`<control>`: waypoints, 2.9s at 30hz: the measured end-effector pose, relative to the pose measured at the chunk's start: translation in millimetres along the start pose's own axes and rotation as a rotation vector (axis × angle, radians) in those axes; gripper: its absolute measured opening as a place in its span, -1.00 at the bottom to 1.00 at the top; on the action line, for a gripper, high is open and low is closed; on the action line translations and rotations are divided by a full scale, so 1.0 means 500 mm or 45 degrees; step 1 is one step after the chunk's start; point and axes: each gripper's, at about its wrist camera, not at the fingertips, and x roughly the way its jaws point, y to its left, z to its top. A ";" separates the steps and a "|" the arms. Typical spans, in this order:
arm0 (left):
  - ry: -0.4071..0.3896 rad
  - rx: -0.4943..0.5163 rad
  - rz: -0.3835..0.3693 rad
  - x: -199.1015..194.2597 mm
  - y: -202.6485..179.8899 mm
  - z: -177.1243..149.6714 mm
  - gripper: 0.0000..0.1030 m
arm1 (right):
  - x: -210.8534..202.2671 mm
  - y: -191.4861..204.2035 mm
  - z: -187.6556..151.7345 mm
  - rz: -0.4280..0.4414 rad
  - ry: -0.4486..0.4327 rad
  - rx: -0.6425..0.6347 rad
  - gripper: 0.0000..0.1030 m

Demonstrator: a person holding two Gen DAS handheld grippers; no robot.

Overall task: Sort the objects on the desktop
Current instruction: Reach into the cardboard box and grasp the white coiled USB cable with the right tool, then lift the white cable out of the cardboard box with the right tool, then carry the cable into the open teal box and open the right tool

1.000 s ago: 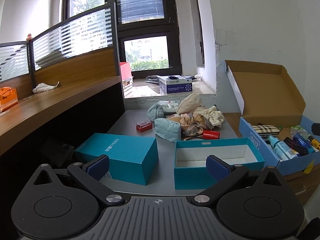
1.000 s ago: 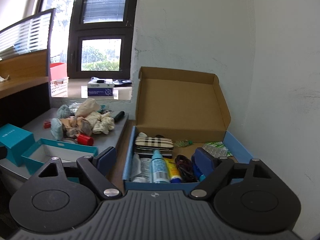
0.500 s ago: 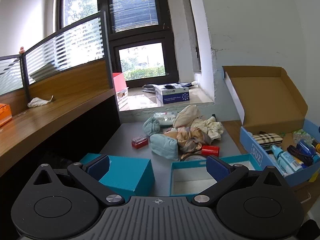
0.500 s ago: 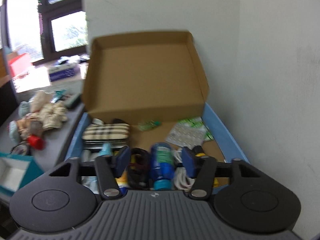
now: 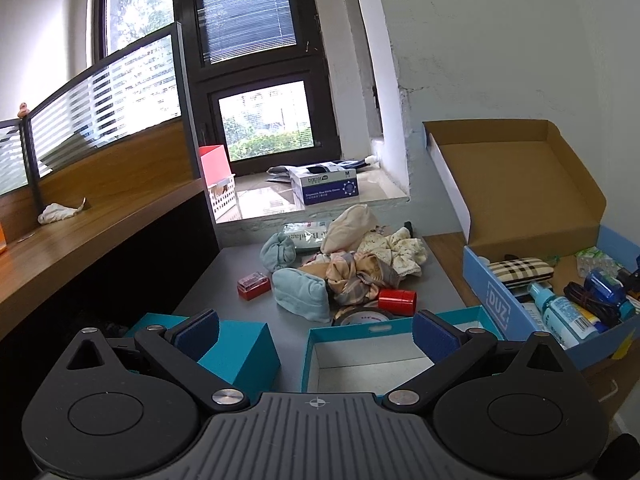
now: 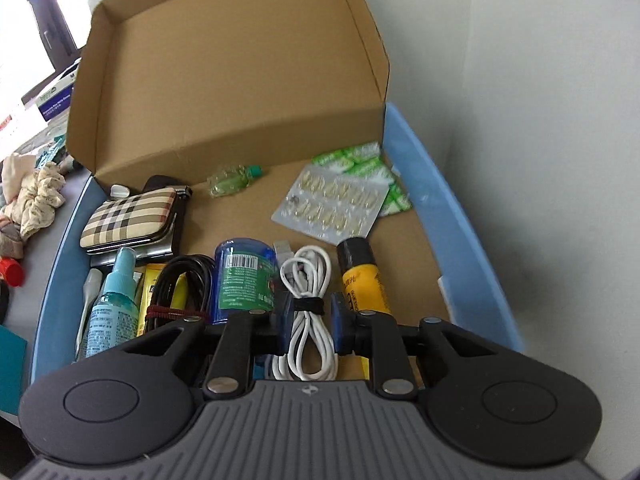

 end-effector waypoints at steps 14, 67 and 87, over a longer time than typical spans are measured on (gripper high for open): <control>0.023 -0.017 0.051 -0.005 0.014 -0.002 1.00 | 0.066 0.014 0.023 0.026 0.129 -0.053 -0.35; 0.002 -0.151 0.257 -0.048 0.151 0.004 1.00 | -0.172 0.657 -0.058 0.603 -0.025 -1.483 -0.49; 0.023 -0.156 0.340 -0.024 0.167 -0.021 1.00 | -0.063 0.717 -0.106 0.830 0.330 -1.831 -0.49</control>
